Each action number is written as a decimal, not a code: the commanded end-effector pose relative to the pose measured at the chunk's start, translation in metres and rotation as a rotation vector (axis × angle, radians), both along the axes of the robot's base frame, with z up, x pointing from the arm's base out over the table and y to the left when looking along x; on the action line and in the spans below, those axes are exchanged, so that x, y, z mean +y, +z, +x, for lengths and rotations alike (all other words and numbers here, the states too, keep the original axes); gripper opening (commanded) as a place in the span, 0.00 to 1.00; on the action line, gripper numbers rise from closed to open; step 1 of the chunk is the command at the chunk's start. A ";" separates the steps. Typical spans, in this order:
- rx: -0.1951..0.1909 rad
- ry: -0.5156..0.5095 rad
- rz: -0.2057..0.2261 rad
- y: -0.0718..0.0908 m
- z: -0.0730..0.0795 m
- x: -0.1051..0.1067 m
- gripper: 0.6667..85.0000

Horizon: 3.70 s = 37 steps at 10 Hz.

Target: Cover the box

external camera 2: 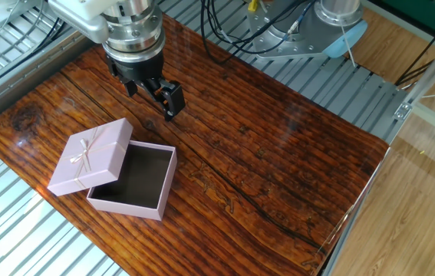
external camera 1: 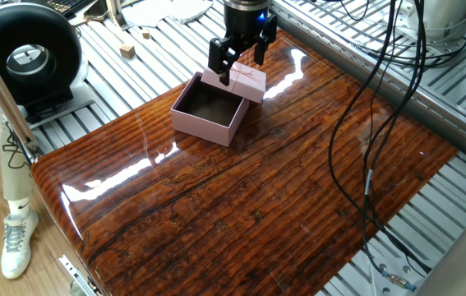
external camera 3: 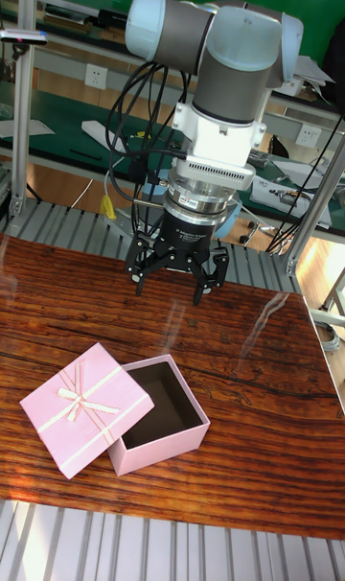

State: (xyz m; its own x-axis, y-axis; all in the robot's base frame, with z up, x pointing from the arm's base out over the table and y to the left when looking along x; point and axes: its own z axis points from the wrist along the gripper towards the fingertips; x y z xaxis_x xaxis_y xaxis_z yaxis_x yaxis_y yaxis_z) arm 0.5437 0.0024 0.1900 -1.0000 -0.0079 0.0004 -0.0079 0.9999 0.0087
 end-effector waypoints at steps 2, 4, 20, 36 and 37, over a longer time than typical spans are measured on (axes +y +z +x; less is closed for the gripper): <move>-0.263 -0.014 -0.087 0.009 0.067 -0.020 0.00; -0.271 -0.013 -0.095 0.008 0.068 -0.020 0.00; -0.105 0.422 -0.170 0.003 0.048 -0.016 0.00; -0.210 0.502 -0.255 -0.029 0.104 0.011 0.34; -0.233 0.462 -0.258 -0.026 0.114 0.015 0.34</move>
State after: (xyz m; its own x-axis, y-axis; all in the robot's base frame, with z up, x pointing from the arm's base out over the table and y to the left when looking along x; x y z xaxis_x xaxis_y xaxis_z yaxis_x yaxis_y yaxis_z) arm 0.6357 0.0019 0.1626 -0.8605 -0.5005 -0.0953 -0.4534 0.8376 -0.3048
